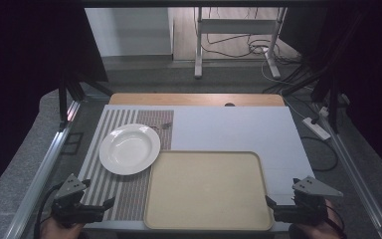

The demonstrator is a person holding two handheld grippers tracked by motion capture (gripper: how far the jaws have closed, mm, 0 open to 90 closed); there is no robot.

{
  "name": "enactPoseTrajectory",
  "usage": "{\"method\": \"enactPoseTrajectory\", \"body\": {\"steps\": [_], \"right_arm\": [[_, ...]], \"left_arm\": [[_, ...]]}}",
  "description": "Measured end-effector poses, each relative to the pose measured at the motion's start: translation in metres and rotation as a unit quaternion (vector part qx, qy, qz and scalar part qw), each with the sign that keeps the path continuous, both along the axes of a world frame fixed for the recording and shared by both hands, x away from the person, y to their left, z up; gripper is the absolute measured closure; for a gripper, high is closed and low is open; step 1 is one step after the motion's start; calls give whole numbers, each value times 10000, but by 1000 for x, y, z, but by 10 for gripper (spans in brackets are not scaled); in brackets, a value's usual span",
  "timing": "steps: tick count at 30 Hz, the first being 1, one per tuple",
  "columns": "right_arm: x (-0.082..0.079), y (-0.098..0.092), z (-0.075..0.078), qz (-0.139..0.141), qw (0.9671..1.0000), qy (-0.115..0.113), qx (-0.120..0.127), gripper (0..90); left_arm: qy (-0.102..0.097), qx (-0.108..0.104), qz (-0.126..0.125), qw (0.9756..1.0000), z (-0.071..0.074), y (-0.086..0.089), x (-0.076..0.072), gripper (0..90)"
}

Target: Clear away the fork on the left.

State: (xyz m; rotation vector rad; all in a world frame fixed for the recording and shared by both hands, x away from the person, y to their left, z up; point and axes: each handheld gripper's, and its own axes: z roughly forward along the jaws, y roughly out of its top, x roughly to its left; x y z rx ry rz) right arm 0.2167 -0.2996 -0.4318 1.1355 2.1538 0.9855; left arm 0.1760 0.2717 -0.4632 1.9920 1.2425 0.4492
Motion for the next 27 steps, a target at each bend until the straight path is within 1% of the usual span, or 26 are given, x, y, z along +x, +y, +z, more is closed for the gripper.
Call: {"method": "enactPoseTrajectory", "body": {"steps": [3, 8, 15, 20, 27], "right_arm": [[0, 1, 0, 45, 10000, 0, -44, 0], [-1, 2, 0, 90, 9999, 18, -81, 0], [-1, 2, 0, 113, 9999, 3, -104, 0], [-1, 3, 0, 137, 9998, 21, -140, 0], [-1, 4, -1, 162, 9997, 15, -174, 0]], "left_arm": [[-26, -67, -17, 10000, 0, 2, -1, 2], [15, -143, -30, 9999, 0, 3, 1, 6], [83, -132, -18, 9999, -1, 3, 2, 13], [142, -164, 33, 9998, -1, 4, 3, 17], [171, -178, 53, 9997, -1, 5, 4, 13]]}}
